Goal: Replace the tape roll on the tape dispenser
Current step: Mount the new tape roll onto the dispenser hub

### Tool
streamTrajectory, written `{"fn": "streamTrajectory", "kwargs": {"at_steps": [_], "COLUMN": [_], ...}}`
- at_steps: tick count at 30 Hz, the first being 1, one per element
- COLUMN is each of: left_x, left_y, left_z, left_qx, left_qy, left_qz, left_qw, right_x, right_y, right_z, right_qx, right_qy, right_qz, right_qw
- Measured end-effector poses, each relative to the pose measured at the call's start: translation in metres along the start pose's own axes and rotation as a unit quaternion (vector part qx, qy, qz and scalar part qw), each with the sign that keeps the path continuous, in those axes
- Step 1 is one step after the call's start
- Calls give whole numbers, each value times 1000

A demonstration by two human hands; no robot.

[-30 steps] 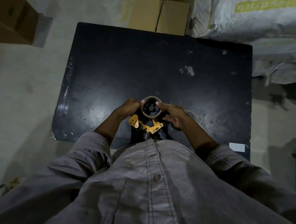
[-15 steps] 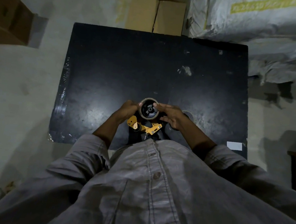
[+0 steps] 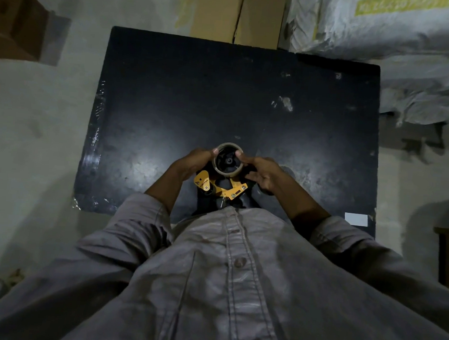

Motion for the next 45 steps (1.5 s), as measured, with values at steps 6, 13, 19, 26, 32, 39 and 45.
{"fn": "streamTrajectory", "kwargs": {"at_steps": [6,13,19,26,32,39,45], "left_x": [0,17,-1,-1,6,6,14], "left_y": [1,16,-3,-3,2,3,5], "left_z": [0,0,5,0,-5,-6,-6], "left_qx": [-19,-35,-16,-15,-5,-22,-28], "left_qy": [12,8,6,-6,-35,-45,-72], "left_qz": [4,-12,16,24,47,44,41], "left_qw": [1000,999,1000,1000,998,998,996], "right_x": [5,4,-1,-1,1,4,6], "right_y": [-10,-8,-5,-3,-1,0,-2], "right_z": [1,1,-5,-3,-2,-1,2], "right_qx": [9,7,16,10,9,-3,-1], "right_qy": [-16,-23,-11,-16,-38,-52,-54], "right_qz": [9,-5,-21,-36,-45,-51,-59], "right_qw": [1000,1000,1000,999,998,997,997]}}
Point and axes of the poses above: each hand's wrist, its own y-axis towards the middle knuckle, its own z-axis out of the palm, x = y × z, the point moved 5 cm from there along y, towards the middle knuckle, and after that the axes turned 3 degrees about x, right-handed, at the moved point
